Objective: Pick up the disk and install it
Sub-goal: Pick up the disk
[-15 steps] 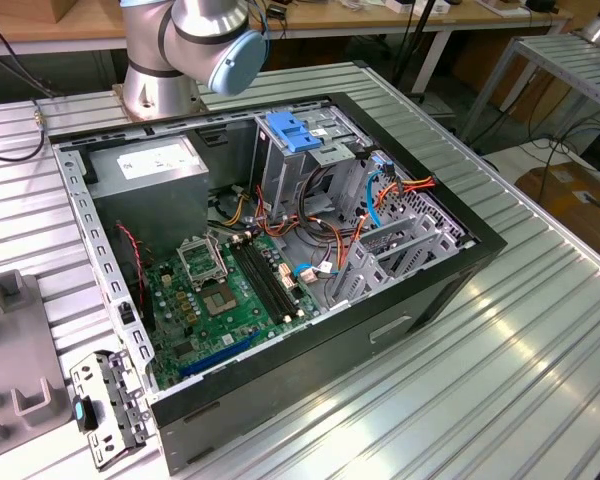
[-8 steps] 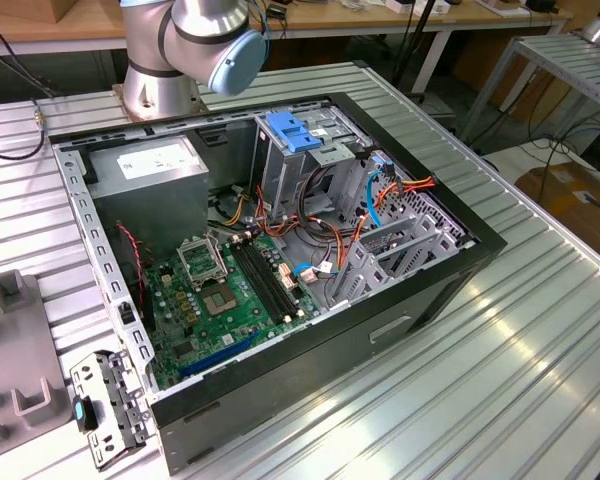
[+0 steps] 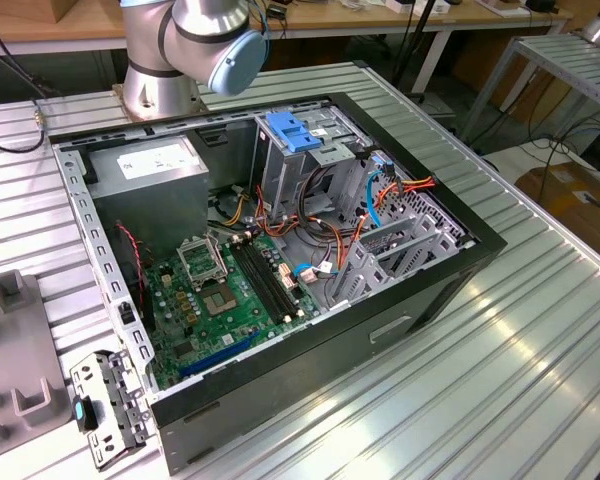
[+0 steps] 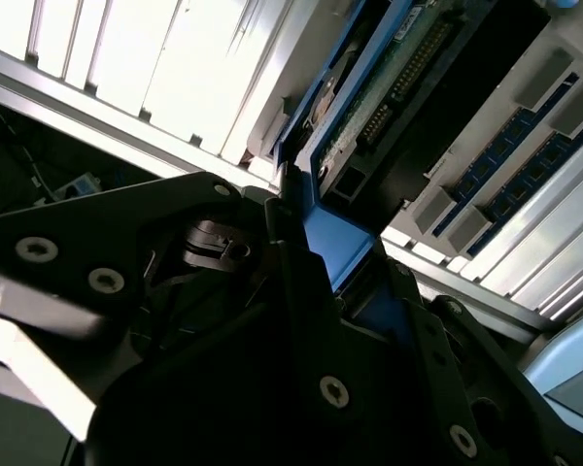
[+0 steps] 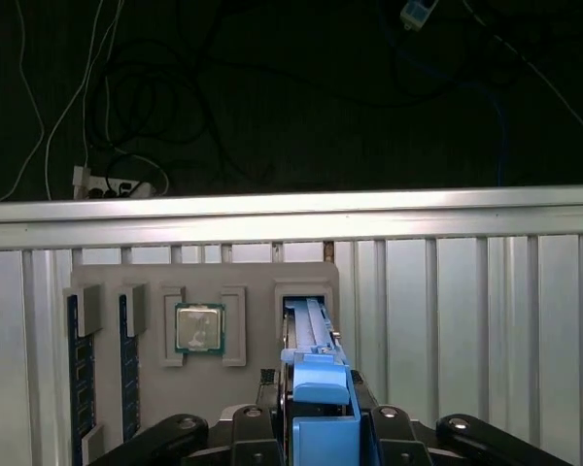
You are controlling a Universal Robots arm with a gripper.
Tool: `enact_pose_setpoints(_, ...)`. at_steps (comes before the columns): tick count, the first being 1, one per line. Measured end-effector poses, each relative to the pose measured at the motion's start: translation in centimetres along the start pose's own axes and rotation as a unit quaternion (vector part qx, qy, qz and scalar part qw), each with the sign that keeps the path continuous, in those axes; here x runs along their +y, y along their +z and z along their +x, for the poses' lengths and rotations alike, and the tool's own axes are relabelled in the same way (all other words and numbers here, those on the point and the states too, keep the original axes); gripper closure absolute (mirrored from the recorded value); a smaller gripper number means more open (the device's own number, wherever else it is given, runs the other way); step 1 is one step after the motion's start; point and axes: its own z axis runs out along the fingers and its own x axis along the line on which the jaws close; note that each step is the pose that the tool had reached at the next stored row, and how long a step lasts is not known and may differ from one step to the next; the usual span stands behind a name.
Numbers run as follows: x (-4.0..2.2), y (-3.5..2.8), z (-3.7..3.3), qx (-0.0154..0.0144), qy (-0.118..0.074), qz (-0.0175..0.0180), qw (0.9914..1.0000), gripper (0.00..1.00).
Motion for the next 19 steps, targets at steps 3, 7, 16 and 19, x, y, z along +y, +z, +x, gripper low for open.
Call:
enact_pose_setpoints(3, -0.02, -0.79, 0.03, 0.0000, 0.000, 0.0000, 1.00000, 0.63)
enact_pose_setpoints(7, -0.04, -1.49, 0.05, 0.0000, 0.000, 0.0000, 1.00000, 0.63)
enact_pose_setpoints(16, -0.07, -2.68, 0.09, -0.0001, 0.000, 0.0002, 1.00000, 0.63)
enact_pose_setpoints(19, -0.06, -2.70, 0.09, 0.0000, 0.000, 0.0000, 1.00000, 0.63)
